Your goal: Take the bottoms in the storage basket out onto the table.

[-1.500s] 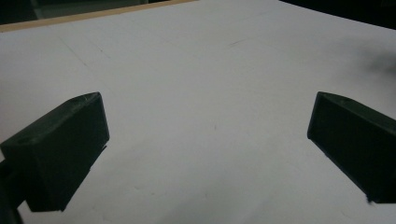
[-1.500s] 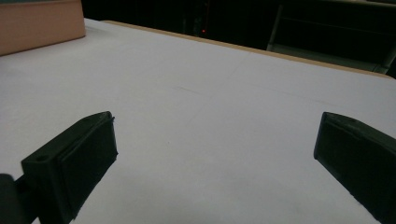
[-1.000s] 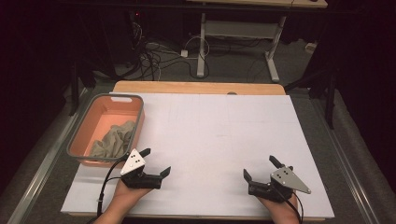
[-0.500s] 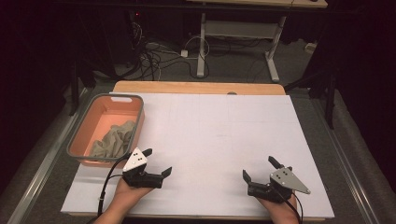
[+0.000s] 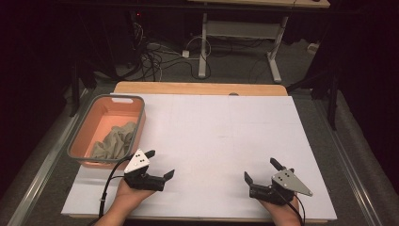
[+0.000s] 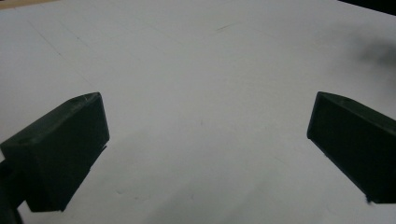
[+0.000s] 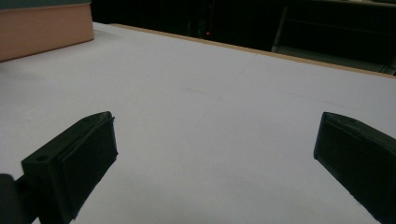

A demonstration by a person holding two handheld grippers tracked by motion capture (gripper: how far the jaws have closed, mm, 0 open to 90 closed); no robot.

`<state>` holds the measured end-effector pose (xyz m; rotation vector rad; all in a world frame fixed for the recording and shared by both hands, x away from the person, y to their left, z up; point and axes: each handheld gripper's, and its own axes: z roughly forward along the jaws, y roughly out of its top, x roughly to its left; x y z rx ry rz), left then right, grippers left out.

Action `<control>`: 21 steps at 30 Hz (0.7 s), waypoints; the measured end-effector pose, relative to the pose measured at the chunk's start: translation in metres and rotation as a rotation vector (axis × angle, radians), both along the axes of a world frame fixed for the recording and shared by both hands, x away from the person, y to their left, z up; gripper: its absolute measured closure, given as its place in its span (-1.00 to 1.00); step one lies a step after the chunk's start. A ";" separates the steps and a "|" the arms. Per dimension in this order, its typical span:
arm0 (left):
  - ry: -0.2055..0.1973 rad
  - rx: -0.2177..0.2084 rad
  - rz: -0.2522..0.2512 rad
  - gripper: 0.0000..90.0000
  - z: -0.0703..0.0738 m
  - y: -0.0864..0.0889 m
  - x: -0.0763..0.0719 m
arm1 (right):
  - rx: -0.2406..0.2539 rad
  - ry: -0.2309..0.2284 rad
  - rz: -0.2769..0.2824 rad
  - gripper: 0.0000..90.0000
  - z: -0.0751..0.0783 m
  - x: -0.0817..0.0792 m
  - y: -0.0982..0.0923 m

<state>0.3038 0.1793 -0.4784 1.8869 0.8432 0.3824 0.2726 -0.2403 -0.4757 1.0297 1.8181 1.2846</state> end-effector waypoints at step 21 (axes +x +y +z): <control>-0.013 0.009 -0.050 -1.00 0.025 -0.004 -0.013 | -0.001 -0.004 0.011 -0.99 0.002 -0.001 0.001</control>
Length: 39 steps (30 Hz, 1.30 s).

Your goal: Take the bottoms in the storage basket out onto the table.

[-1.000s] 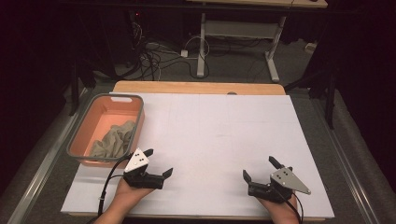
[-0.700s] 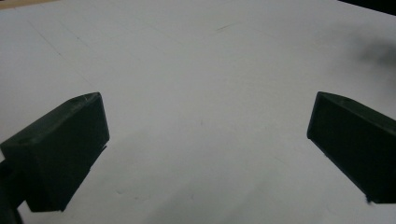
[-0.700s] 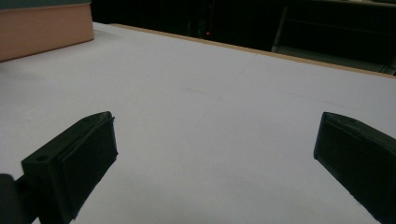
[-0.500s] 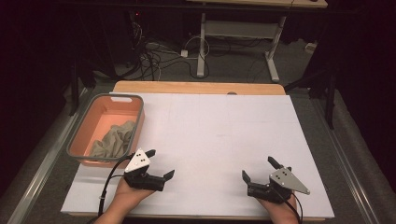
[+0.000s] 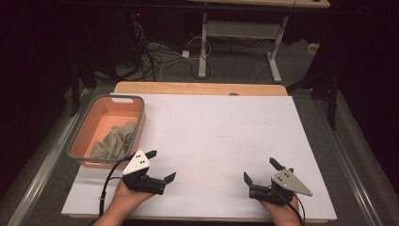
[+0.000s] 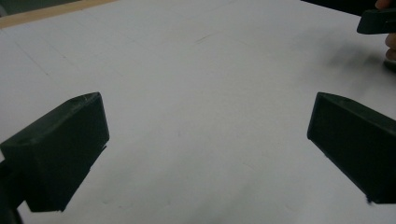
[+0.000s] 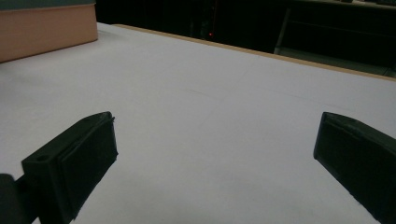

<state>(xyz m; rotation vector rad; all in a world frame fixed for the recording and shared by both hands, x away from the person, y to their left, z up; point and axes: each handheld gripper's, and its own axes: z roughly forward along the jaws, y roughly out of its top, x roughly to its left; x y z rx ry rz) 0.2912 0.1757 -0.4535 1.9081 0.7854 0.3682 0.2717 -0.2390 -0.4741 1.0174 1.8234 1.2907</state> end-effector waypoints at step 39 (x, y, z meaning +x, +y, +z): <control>-0.055 -0.051 0.132 -1.00 0.040 0.067 -0.001 | -0.011 0.013 0.018 -0.99 -0.002 0.000 0.003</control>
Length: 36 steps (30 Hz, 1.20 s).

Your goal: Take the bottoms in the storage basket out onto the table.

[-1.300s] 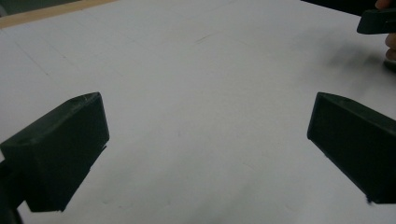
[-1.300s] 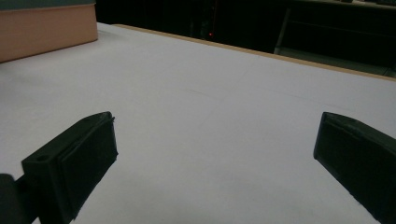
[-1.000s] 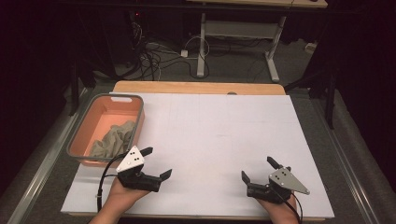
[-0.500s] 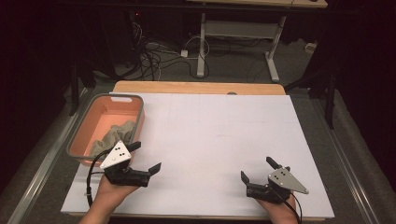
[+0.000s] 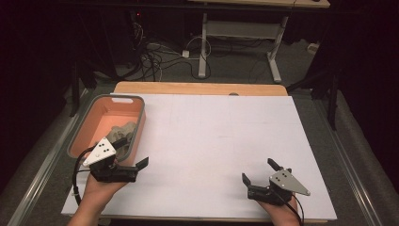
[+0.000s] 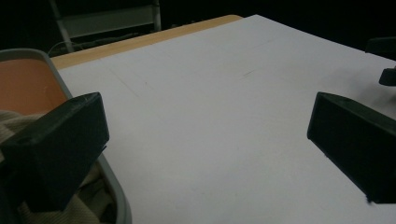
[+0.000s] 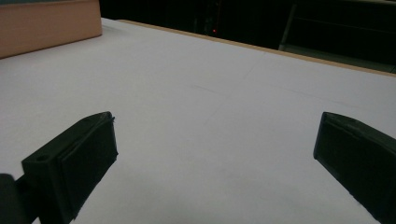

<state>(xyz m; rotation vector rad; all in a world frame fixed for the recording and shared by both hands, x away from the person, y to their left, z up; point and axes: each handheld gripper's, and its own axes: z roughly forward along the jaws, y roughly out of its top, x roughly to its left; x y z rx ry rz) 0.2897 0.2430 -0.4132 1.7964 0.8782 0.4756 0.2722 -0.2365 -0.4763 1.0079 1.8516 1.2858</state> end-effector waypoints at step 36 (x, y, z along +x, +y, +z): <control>0.024 -0.026 0.128 -1.00 -0.001 0.051 0.009 | -0.003 0.005 -0.005 -0.99 -0.001 0.001 -0.001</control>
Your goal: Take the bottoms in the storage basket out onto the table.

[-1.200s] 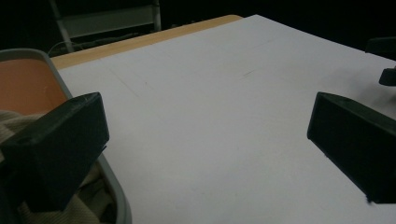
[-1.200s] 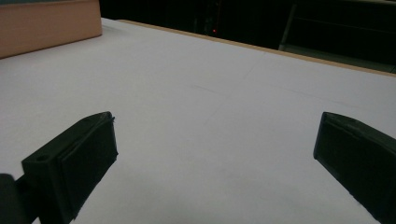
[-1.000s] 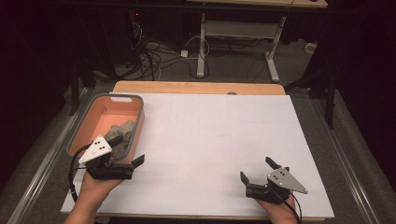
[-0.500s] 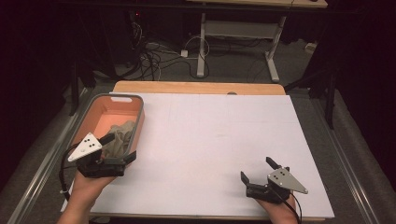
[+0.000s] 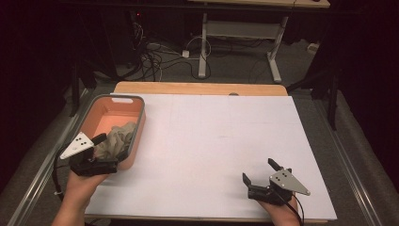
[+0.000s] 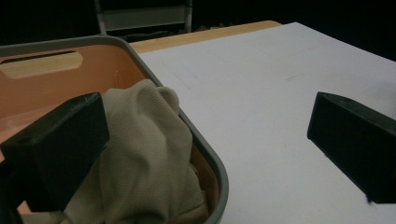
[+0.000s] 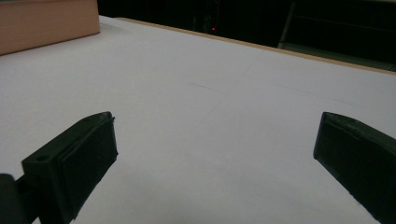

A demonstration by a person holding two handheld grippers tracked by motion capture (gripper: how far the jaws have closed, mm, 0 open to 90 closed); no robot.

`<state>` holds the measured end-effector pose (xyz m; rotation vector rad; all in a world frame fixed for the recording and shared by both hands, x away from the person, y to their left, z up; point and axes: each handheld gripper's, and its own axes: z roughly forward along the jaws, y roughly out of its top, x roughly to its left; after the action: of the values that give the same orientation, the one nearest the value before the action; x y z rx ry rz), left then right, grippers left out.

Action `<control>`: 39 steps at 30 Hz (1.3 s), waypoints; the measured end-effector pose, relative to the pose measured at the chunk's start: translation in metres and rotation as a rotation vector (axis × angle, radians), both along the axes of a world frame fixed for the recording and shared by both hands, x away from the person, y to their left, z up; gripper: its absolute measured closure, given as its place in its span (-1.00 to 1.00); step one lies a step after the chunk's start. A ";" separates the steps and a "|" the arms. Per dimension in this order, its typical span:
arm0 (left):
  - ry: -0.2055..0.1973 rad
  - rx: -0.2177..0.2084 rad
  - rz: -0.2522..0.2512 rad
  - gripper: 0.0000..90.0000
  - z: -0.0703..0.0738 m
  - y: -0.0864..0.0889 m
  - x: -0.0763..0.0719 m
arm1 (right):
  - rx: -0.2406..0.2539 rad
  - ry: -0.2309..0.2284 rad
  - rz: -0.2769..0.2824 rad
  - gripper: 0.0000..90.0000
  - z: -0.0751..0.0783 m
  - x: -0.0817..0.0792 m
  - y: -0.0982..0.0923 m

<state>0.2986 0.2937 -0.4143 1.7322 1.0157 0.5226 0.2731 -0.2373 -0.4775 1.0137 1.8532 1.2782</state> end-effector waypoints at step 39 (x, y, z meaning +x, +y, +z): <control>0.043 -0.027 0.068 -1.00 -0.003 0.023 0.020 | -0.005 0.005 -0.004 -0.99 -0.001 -0.002 0.001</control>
<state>0.3188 0.3167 -0.4169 1.6964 1.1112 0.5146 0.2714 -0.2360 -0.4787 1.0184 1.8561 1.2697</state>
